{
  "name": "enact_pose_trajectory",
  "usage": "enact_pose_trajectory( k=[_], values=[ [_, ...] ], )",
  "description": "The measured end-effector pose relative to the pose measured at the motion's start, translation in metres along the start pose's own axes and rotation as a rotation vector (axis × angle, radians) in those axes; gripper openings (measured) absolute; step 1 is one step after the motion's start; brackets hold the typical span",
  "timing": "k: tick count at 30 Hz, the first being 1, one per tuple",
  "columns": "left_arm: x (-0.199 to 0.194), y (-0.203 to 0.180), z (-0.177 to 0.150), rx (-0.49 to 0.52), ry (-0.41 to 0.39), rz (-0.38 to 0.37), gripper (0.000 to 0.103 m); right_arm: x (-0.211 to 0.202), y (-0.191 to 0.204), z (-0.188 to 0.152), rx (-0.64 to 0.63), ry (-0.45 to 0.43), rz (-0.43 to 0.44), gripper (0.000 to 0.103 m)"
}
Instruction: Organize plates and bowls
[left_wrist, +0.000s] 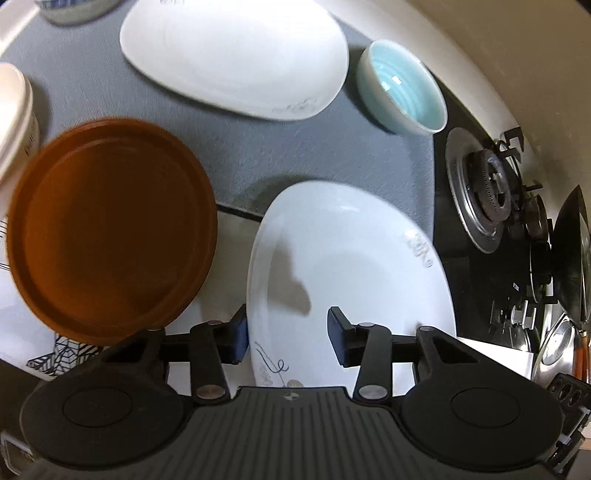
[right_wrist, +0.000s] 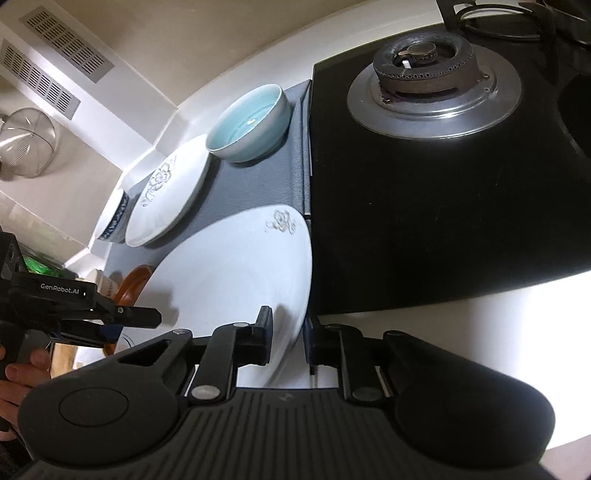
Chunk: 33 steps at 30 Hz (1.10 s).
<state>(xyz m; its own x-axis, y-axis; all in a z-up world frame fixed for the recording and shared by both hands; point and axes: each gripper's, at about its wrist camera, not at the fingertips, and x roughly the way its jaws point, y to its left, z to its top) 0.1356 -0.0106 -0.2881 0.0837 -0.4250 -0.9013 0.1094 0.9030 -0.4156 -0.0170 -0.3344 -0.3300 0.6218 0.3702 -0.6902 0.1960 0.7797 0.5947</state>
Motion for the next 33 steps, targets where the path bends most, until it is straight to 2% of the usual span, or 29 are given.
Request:
enact_pose_trajectory(
  k=[3,11,24,33],
  values=[
    [-0.012,-0.006,-0.004,0.032,-0.018,0.031,0.045,-0.004,-0.007,0.0,0.073,0.008,0.042,0.019],
    [-0.006,-0.013,-0.001,0.045,-0.011,0.068,0.031,-0.006,-0.004,-0.002,0.066,0.006,0.034,0.019],
    [-0.009,-0.008,-0.007,0.003,0.001,0.065,0.031,-0.01,-0.002,-0.005,0.047,0.009,0.028,0.017],
    [-0.018,-0.009,-0.008,0.001,-0.01,0.044,0.031,-0.02,0.001,-0.004,0.05,-0.023,0.04,0.017]
  ],
)
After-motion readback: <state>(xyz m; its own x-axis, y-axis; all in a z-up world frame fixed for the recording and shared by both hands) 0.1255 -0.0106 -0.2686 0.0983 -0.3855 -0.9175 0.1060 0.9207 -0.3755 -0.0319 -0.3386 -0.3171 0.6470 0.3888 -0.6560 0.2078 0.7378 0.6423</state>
